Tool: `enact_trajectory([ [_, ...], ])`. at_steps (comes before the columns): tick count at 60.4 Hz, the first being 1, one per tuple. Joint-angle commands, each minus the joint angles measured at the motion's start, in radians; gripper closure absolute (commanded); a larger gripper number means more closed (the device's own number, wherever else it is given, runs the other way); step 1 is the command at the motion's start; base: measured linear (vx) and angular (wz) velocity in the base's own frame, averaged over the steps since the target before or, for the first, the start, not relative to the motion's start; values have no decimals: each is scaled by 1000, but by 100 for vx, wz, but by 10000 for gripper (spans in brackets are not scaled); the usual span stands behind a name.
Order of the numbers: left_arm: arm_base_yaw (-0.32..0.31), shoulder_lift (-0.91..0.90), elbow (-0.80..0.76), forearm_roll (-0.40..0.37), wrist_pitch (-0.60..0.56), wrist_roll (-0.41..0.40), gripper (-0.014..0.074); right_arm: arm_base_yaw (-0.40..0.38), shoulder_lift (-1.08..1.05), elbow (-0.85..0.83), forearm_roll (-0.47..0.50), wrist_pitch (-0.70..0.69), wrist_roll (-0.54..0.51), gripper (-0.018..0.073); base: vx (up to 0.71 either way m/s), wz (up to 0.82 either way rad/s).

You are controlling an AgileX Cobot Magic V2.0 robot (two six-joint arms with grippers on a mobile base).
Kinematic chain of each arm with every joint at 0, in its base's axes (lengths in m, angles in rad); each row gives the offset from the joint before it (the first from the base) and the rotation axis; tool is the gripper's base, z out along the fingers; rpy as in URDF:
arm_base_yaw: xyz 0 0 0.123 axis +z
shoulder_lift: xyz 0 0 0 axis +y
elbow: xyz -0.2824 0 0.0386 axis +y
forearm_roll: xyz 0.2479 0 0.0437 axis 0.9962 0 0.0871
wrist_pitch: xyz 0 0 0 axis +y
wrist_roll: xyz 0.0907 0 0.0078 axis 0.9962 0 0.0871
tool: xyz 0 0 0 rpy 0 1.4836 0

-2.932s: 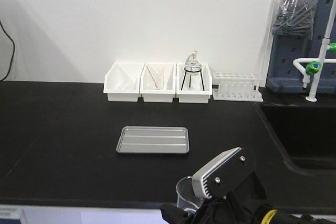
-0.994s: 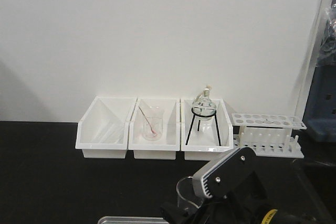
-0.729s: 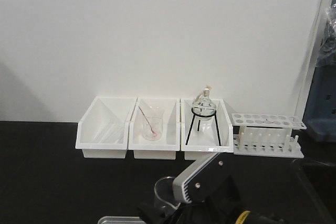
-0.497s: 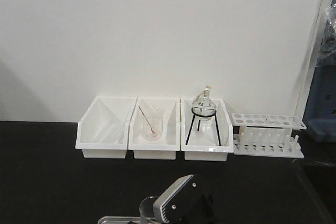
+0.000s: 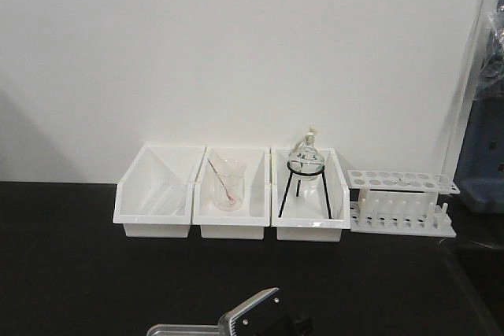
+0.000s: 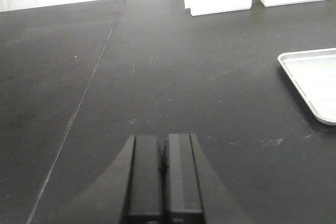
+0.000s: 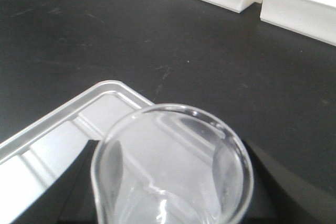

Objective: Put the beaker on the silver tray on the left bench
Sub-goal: 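Lower the beaker onto the silver tray and open the right gripper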

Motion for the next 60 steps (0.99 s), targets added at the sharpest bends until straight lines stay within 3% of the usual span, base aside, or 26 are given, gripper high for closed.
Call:
enact_trajectory([
  [1, -5, -7, 20, -3, -75, -1, 595, -5, -12, -60, 5, -82, -14, 571, 0, 0],
  [20, -5, -7, 20, -3, -75, -1, 595, -5, 47, -77, 5, -73, -6, 554, 0, 0],
  [39, -5, -7, 20, -3, -75, -1, 595, -5, 75, -77, 5, -69, -6, 456, 0, 0],
  [49, -5, -7, 20, -3, -75, -1, 595, -5, 75, -77, 5, -57, -6, 319, 0, 0],
  [60, -5, -7, 20, -3, -75, -1, 595, -5, 75, -77, 5, -57, -6, 72, 0, 0],
])
